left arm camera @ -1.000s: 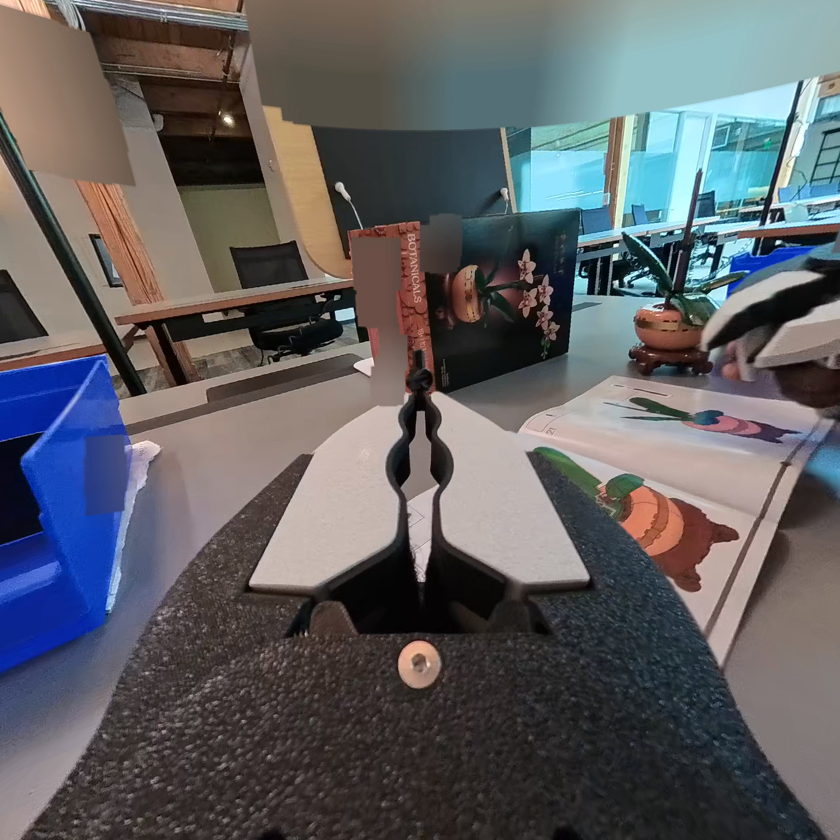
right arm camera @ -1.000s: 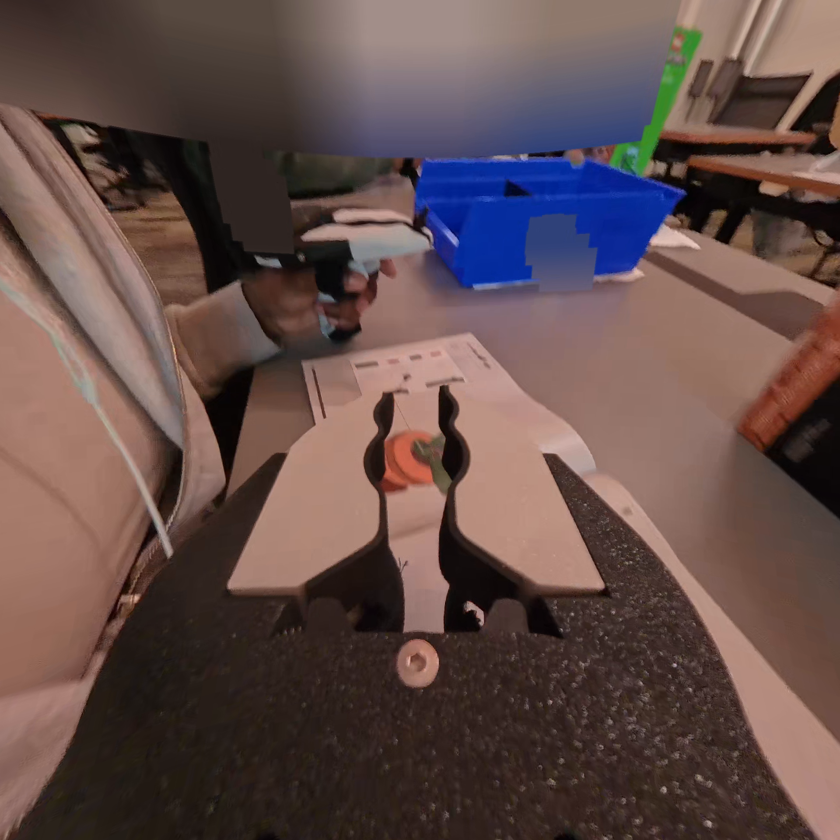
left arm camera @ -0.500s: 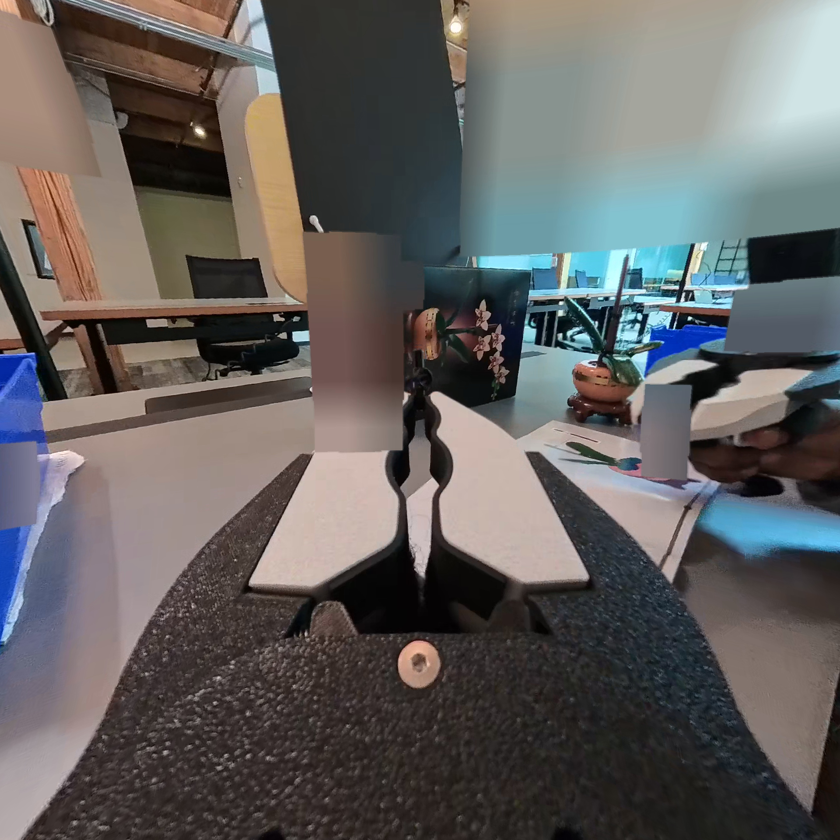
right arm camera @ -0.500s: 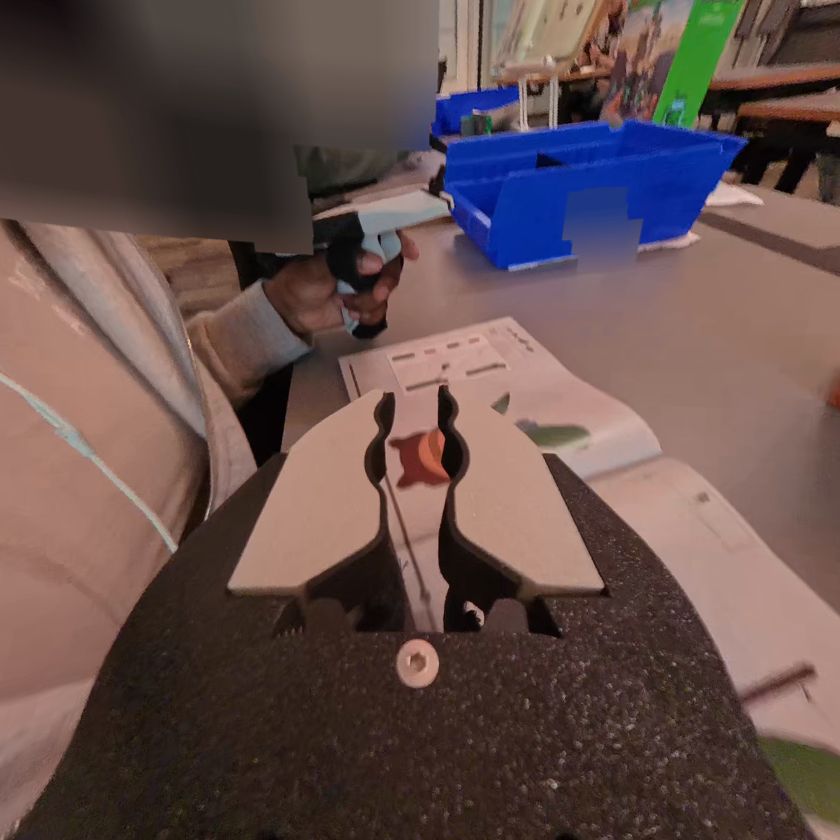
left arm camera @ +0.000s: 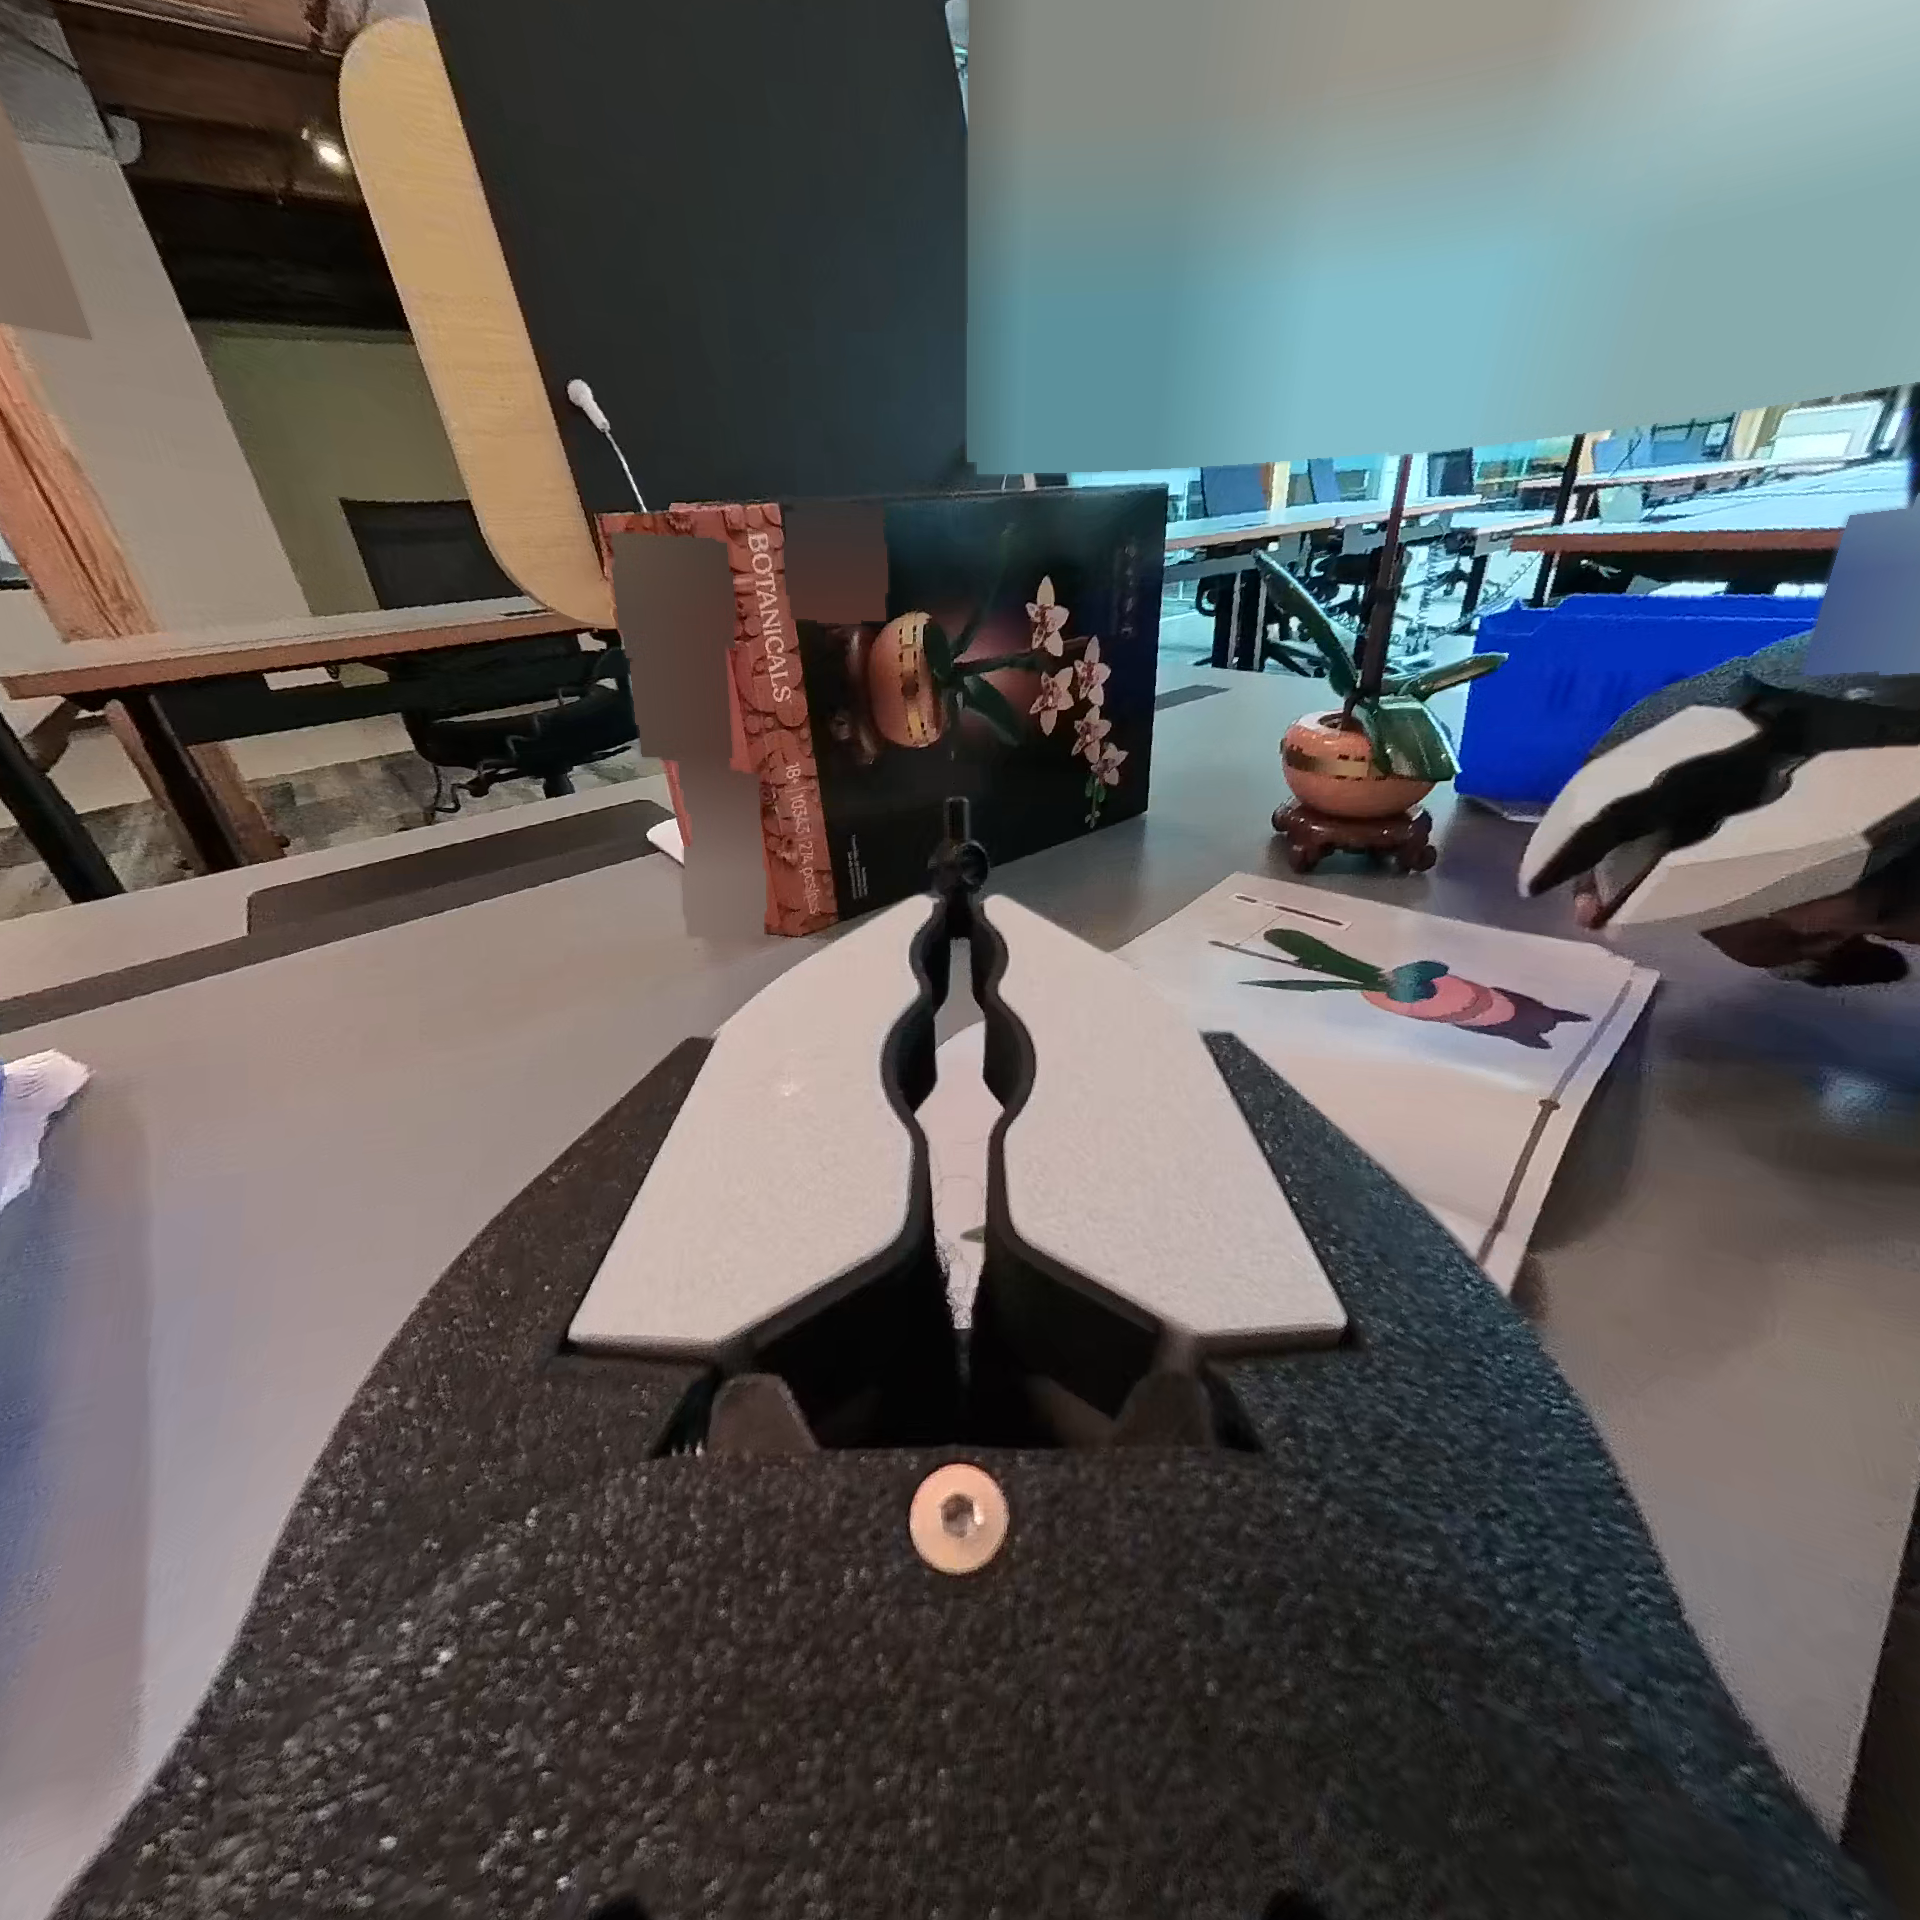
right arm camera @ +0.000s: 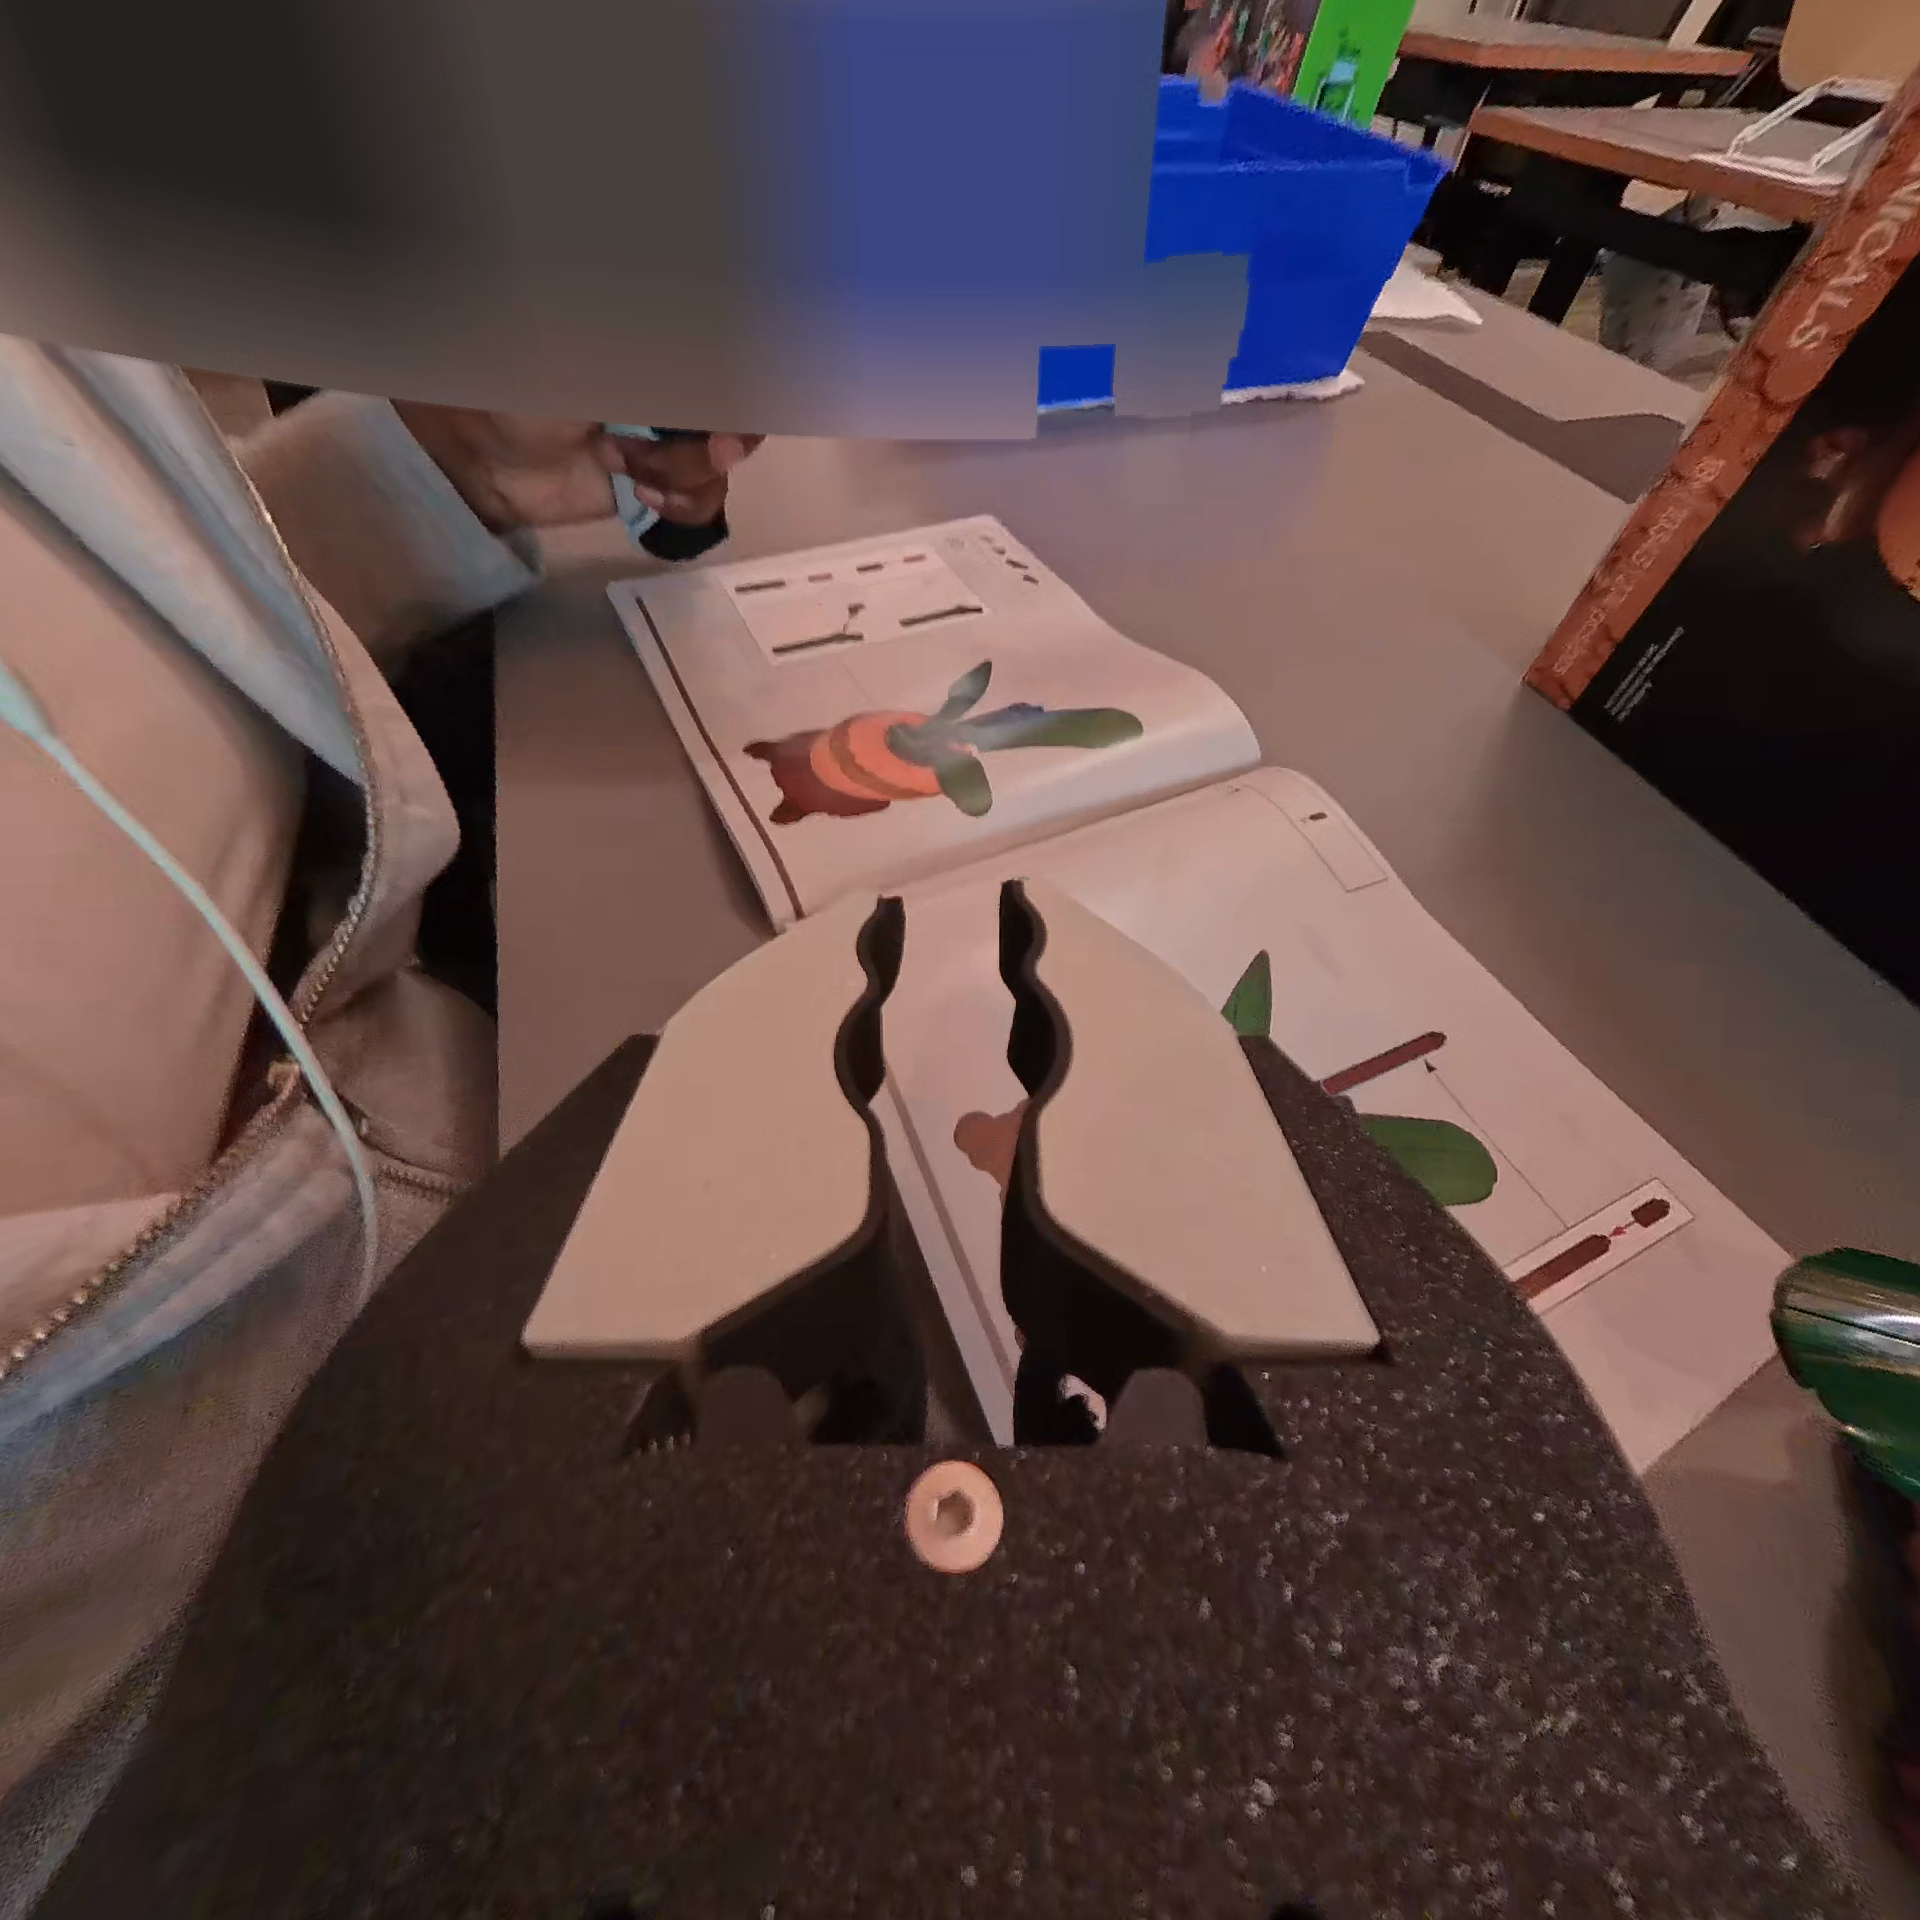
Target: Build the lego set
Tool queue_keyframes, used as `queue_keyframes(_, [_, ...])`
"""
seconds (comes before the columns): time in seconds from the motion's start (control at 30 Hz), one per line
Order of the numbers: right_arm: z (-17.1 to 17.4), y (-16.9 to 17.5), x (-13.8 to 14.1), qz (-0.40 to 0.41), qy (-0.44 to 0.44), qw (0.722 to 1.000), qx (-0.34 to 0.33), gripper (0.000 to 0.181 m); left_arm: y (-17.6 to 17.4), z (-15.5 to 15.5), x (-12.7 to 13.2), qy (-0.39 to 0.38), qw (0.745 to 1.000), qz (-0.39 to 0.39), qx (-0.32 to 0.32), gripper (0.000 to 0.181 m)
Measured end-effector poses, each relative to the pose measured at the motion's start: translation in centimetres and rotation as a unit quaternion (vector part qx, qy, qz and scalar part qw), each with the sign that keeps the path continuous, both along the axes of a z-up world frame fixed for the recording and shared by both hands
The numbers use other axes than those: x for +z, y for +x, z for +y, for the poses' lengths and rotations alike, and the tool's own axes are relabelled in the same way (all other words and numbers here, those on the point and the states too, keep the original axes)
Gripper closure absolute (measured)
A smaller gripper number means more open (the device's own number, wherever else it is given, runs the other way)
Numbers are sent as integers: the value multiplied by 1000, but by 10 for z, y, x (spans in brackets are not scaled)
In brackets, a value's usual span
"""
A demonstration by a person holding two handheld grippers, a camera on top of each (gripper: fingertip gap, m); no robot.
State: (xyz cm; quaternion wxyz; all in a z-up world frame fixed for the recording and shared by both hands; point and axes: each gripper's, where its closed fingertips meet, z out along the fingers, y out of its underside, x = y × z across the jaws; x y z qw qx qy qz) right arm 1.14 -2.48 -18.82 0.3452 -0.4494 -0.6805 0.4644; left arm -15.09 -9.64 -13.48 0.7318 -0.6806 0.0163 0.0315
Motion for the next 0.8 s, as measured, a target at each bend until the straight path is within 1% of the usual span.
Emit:
queue_keyframes(0.13, [-5,2,-12,-19,31,999,19,163,-10,-3,-4,-3,1000,-5,14,179])
queue_keyframes(0.2, [-6,-2,-15,-24,40,999,21,164,-21,-7,-5,-4,999,0,33,179])
queue_keyframes(0.33, [-19,-25,-16,-7,33,999,40,164,-41,-16,-11,-6,998,-20,56,179])
queue_keyframes(0.4, [-30,-41,-13,3,21,998,59,164,-44,-19,-13,-3,998,-37,53,179])
queue_keyframes(0.53, [-46,-68,-7,10,8,996,90,164,-44,-23,-10,15,998,-55,34,179])
queue_keyframes(0.63, [-51,-79,-8,-1,7,995,101,164,-43,-27,-7,29,997,-70,18,179])
queue_keyframes(0.8, [-51,-88,-7,-20,-6,995,95,165,-43,-28,-6,34,996,-79,9,179])
